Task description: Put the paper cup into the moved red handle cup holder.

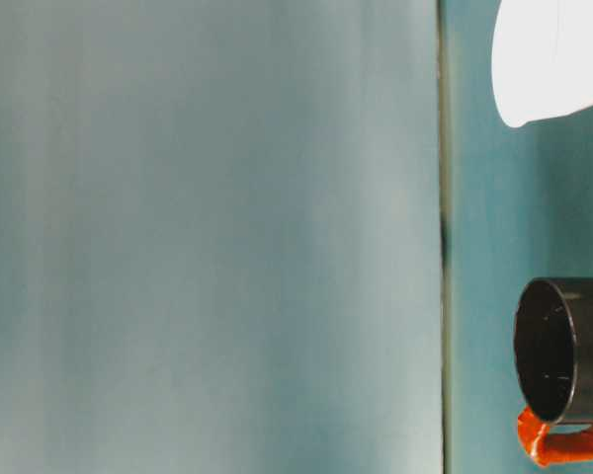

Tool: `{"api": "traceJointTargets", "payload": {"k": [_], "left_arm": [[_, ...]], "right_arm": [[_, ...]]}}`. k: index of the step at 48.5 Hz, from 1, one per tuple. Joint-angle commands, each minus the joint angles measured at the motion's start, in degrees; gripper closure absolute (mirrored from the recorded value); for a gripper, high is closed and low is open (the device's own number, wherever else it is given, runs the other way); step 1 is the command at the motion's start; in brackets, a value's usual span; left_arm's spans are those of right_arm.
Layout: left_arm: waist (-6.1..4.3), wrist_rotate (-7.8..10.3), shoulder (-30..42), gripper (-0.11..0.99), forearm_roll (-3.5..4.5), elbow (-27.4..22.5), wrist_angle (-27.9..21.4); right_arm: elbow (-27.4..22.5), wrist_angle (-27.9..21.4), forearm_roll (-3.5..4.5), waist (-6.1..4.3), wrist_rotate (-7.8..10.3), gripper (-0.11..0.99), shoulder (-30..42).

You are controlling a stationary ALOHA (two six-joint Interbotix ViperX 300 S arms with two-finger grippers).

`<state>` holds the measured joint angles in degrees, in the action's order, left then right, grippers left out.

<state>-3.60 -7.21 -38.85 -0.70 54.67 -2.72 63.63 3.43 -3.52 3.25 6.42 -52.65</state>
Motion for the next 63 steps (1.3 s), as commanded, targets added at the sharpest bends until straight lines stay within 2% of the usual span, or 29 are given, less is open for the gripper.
{"api": "traceJointTargets", "payload": {"k": [1,7,14,21,34,49,59,63], "left_arm": [[-0.18,0.0,2.02,0.85,-0.09,-2.72,-4.04],[-0.18,0.09,5.98,0.85,-0.18,-5.36,-11.78],[-0.18,0.44,11.78,0.85,-0.26,-9.05,-23.47],[-0.09,1.76,16.17,0.85,-0.62,-11.95,-29.88],[-0.18,7.56,19.86,0.85,-0.62,-14.85,-31.2],[1.58,7.73,21.01,0.85,-0.62,-15.47,-32.61],[2.29,7.91,21.18,0.85,-0.62,-15.21,-32.17],[2.64,8.26,21.62,0.73,-0.62,-14.85,-31.99]], "right_arm": [[-1.85,-1.23,-0.18,0.18,0.53,0.98,0.97],[-2.11,-2.72,-0.35,0.18,0.62,0.98,2.11],[-2.11,-3.43,-0.35,0.0,2.29,0.98,3.43],[-2.11,-4.22,-0.35,0.09,3.16,0.98,4.31],[-2.11,-5.45,-0.26,0.0,3.25,0.98,4.66],[-2.11,-7.47,-0.26,-0.53,3.25,0.98,4.66],[-2.02,-7.56,-0.35,-0.62,3.16,0.98,4.66],[-1.93,-7.91,-0.35,-0.62,3.16,0.98,4.66]]}}
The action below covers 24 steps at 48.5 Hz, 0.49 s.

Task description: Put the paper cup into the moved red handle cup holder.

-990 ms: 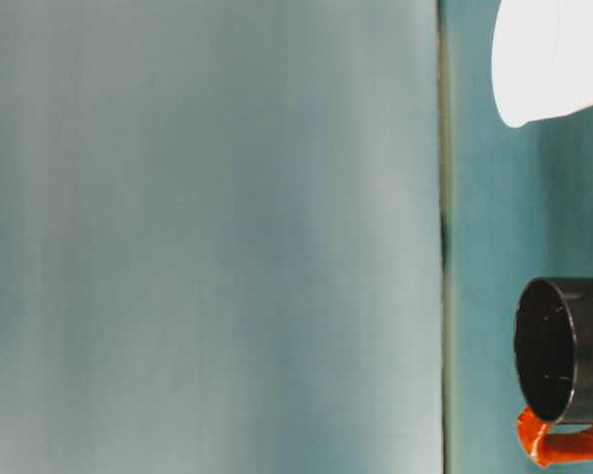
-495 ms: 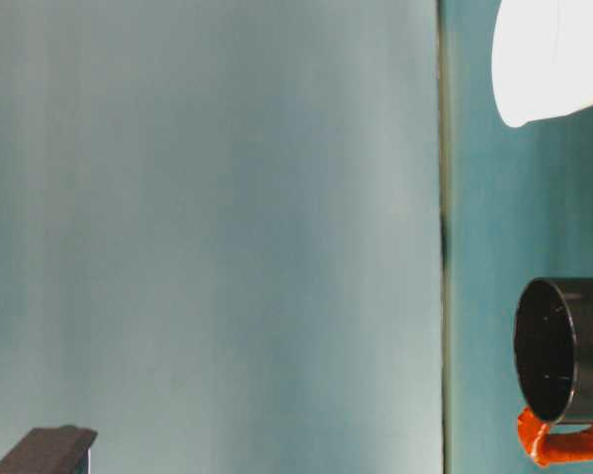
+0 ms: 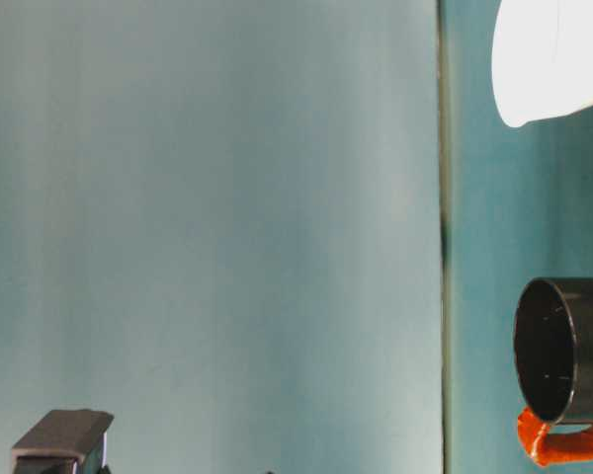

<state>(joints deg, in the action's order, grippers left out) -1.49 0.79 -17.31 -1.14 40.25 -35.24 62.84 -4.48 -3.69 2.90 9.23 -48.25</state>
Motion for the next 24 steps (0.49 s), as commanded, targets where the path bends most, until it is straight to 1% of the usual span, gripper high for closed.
{"api": "traceJointTargets", "payload": {"k": [1,2,4,9,12,14,16,18,19,24], "left_arm": [[0.7,0.26,0.35,0.68,-0.18,-0.26,0.53],[0.79,0.26,0.44,0.63,-0.18,-0.18,0.62],[1.05,0.62,1.14,0.51,-0.18,0.0,0.7],[1.67,2.02,4.04,0.18,-0.18,0.44,0.79],[2.11,3.78,6.33,0.02,-0.18,0.53,0.79],[2.37,4.75,7.47,-0.06,-0.18,0.35,0.79],[2.64,5.71,8.53,-0.1,-0.18,0.09,0.88],[2.81,6.5,9.4,-0.1,-0.18,-0.18,1.23],[2.9,6.77,9.84,-0.09,-0.18,-0.26,1.58],[3.43,7.82,11.43,-0.09,-0.18,-1.14,3.52]], "right_arm": [[-1.14,-0.09,-0.18,-0.26,0.44,0.98,0.26],[-1.23,-0.18,-0.09,-0.26,0.44,0.98,0.26],[-1.14,-0.26,-0.18,-0.26,0.44,0.98,0.26],[-1.14,-0.53,-0.09,-0.26,0.44,0.98,0.26],[-1.14,-0.53,-0.18,-0.26,0.44,0.98,0.26],[-1.23,-0.53,-0.18,-0.18,0.44,0.98,0.26],[-1.23,-0.53,-0.18,-0.26,0.44,0.98,0.26],[-1.23,-0.53,-0.18,-0.26,0.44,0.98,0.26],[-1.23,-0.53,-0.09,-0.26,0.44,0.98,0.26],[-1.14,-0.53,-0.18,-0.26,0.44,0.98,0.26]]}}
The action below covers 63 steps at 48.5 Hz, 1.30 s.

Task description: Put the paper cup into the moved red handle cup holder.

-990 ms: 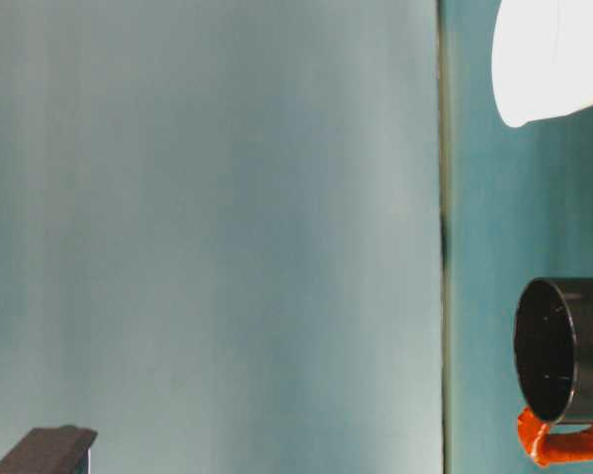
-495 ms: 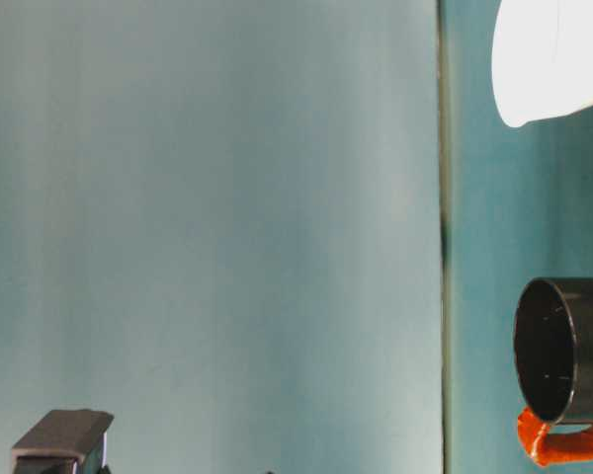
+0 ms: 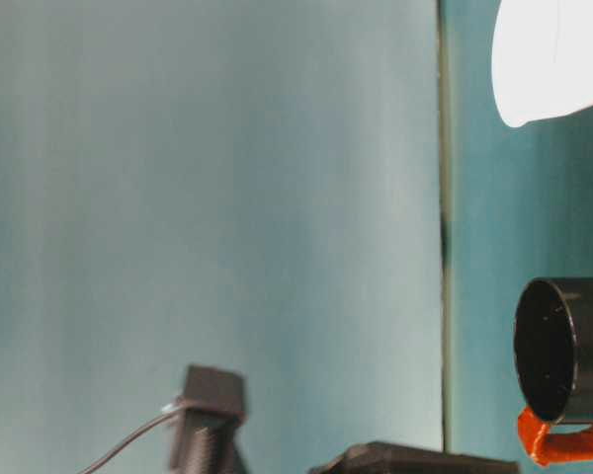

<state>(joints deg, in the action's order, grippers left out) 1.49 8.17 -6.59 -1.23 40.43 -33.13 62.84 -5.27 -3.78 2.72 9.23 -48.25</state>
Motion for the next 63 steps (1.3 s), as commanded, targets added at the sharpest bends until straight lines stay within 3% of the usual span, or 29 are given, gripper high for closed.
{"api": "traceJointTargets", "payload": {"k": [1,7,13,42,47,55,63], "left_arm": [[0.62,0.53,0.97,-0.09,-0.09,-1.49,1.85],[1.49,1.49,2.81,-0.09,-0.09,-1.85,3.52],[1.67,2.9,4.75,-0.09,-0.09,-1.67,4.48],[1.67,3.16,6.59,-0.06,-0.09,-0.97,9.76],[1.67,3.16,6.5,0.09,-0.09,-0.79,8.96],[1.41,3.16,6.33,0.58,-0.09,-1.23,7.65],[1.41,3.08,6.33,0.6,-0.09,-1.76,7.56]], "right_arm": [[-1.14,0.26,-0.09,-0.09,0.44,0.98,0.26],[-1.14,0.26,-0.09,-0.09,0.44,0.98,0.26],[-1.05,0.26,-0.09,-0.26,0.44,0.98,0.26],[-1.05,0.26,0.0,-0.44,0.53,0.98,0.26],[-1.05,0.26,-0.09,-0.44,0.53,0.98,0.26],[-1.05,0.26,-0.09,-0.44,0.53,0.98,0.26],[-0.97,0.35,-0.09,-0.44,0.53,0.98,0.26]]}}
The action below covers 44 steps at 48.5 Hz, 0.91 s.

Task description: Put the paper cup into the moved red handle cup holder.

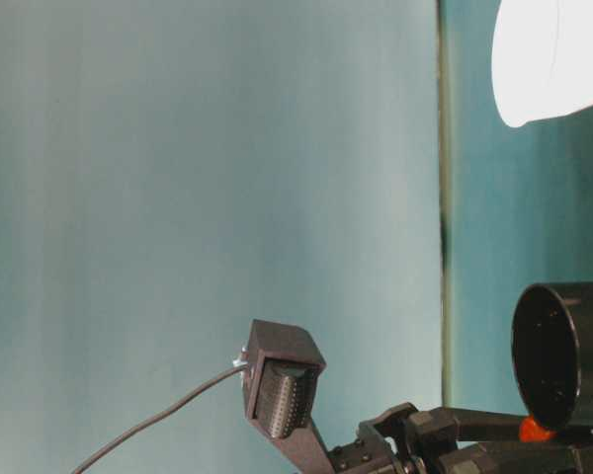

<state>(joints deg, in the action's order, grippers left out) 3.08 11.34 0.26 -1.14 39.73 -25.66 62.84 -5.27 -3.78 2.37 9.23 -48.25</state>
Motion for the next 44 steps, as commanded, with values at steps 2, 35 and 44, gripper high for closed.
{"api": "traceJointTargets", "payload": {"k": [2,35,44], "left_arm": [[-0.18,-0.09,-0.53,0.6,-0.18,-1.05,0.18],[-2.02,-0.88,2.9,0.61,-0.18,-18.98,-9.67],[-2.29,-1.05,4.57,0.61,-0.18,-18.54,-9.67]], "right_arm": [[-1.05,0.26,-0.09,-0.18,0.53,0.98,0.26],[-1.05,0.44,-0.09,-0.18,0.53,0.98,0.26],[-0.97,0.26,0.0,-0.18,0.53,0.98,0.26]]}}
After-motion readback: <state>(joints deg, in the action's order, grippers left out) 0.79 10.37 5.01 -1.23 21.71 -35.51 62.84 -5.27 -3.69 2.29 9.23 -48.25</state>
